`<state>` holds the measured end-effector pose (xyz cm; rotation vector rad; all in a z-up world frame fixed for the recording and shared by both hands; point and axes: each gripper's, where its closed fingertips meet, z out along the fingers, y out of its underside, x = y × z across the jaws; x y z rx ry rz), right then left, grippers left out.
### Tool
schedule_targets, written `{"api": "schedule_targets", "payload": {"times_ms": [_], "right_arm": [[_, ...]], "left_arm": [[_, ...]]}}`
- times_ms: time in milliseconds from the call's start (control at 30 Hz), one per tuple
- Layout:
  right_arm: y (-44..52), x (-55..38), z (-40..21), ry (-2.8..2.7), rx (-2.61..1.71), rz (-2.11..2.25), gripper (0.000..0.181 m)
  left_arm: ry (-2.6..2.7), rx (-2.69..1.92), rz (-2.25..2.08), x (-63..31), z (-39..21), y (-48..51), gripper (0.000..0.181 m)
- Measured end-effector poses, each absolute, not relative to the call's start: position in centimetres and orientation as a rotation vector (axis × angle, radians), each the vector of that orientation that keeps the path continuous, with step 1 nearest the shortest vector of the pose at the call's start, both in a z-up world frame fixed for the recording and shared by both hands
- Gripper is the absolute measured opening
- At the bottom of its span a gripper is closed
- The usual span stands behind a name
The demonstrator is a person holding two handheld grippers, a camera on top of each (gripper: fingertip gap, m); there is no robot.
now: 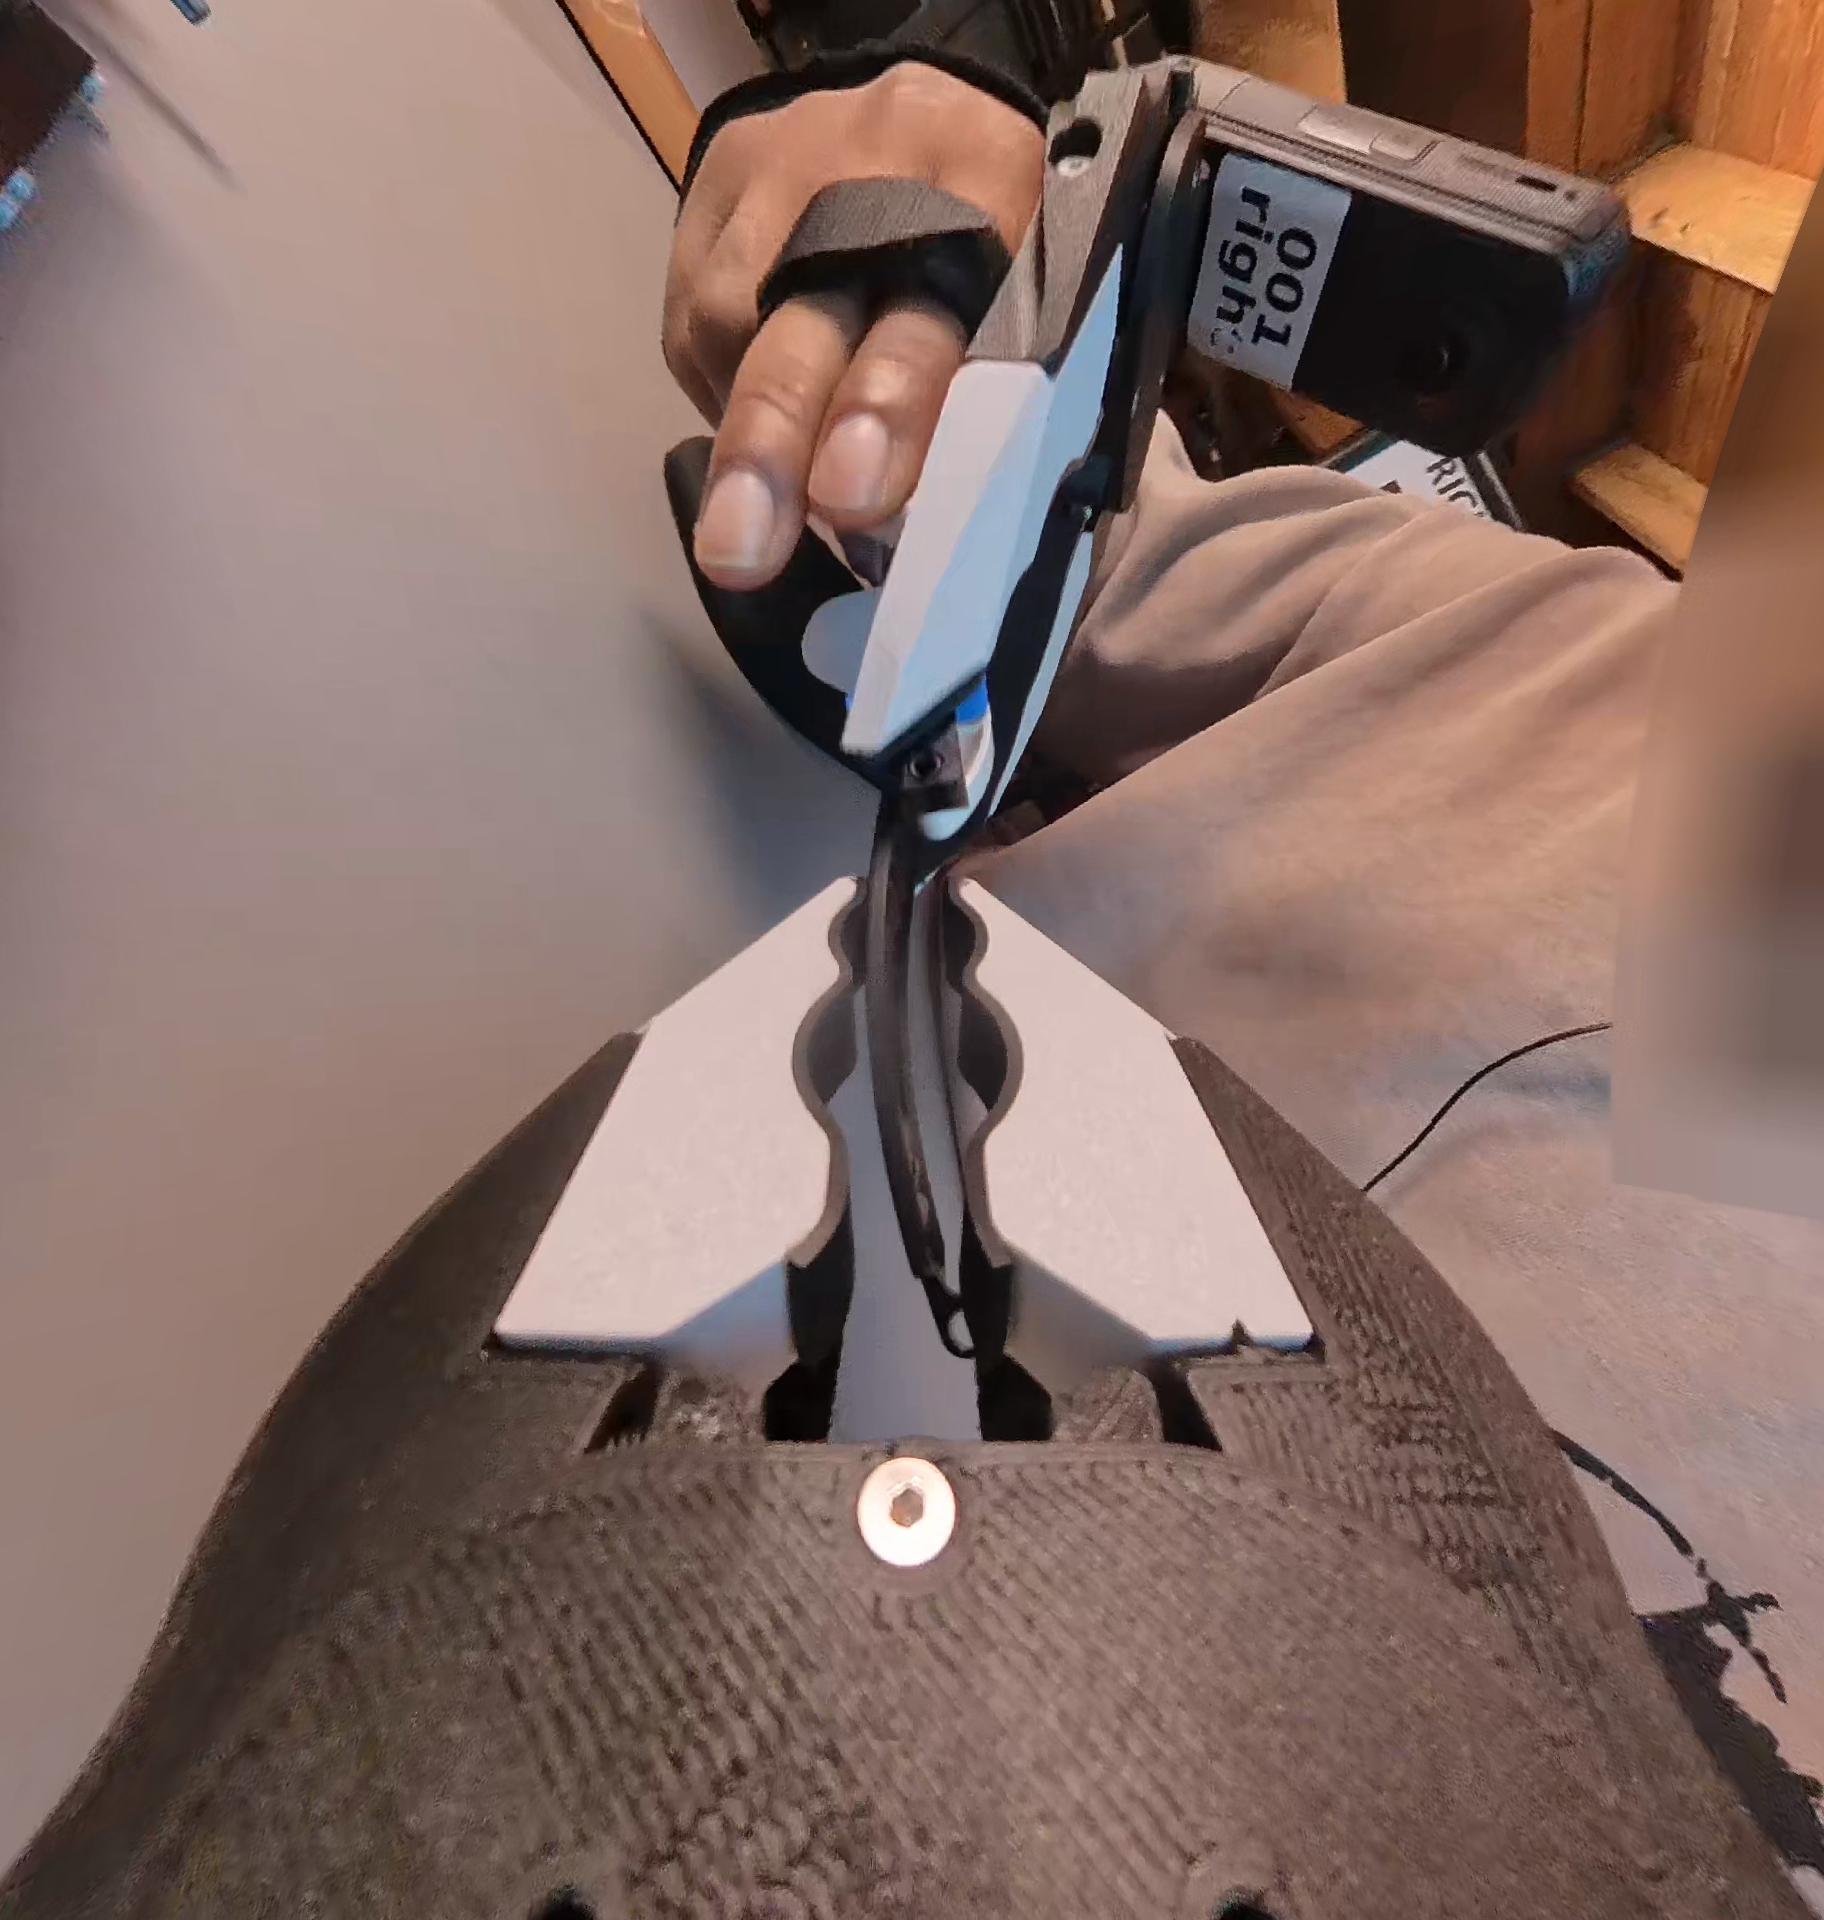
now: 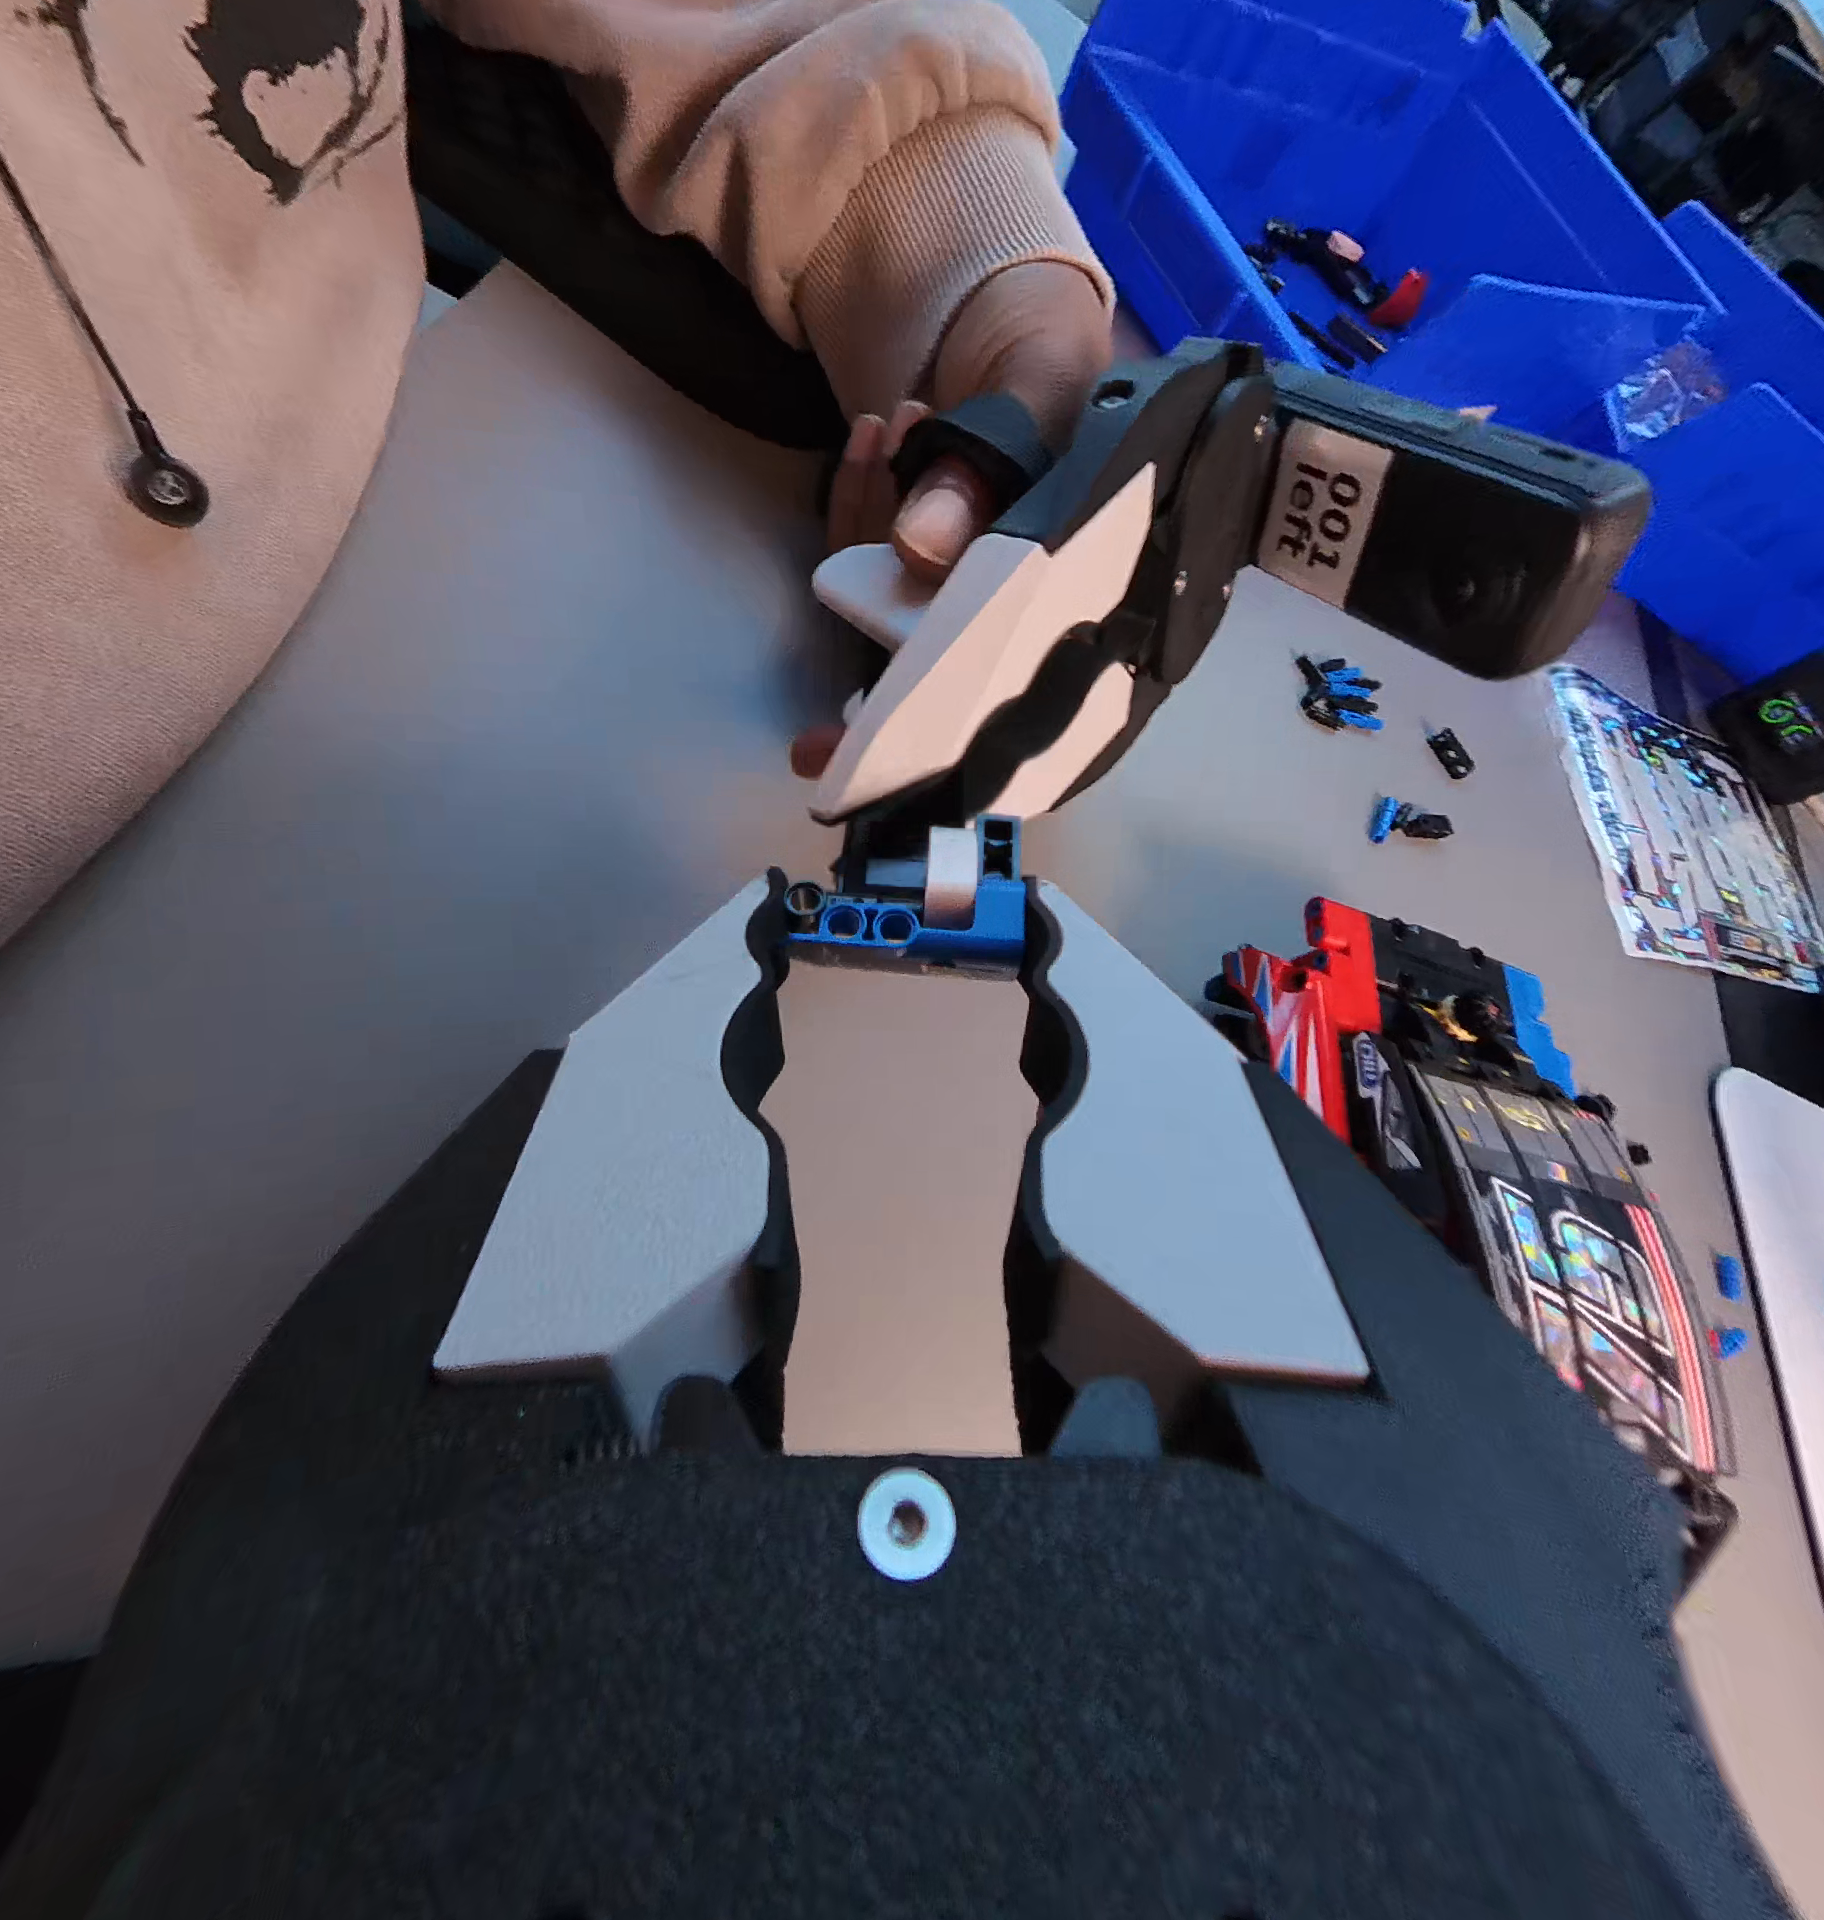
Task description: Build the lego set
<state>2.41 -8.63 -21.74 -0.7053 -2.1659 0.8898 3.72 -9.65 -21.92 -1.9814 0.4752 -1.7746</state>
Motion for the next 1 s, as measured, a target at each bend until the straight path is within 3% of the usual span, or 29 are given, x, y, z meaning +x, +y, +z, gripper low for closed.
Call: {"api": "schedule_targets", "payload": {"times_ms": [333,700,1000], "right_arm": [[-4.8,1.4,-24.3,-2.211,-0.840,0.372,0.043],[-2.7,0.8,-25.5,-2.248,-0.696,-0.208,0.044],[-1.9,-0.1,-25.4,-2.215,-0.721,-0.245,0.043]], "left_arm": [[0.352,-2.154,-1.360,2.6,-24.6,-6.8,0.001],[0.346,-2.254,-1.177,1.9,-25.7,-5.7,0.001],[0.379,-2.219,-0.972,1.1,-25.4,-4.6,0.007]]}}
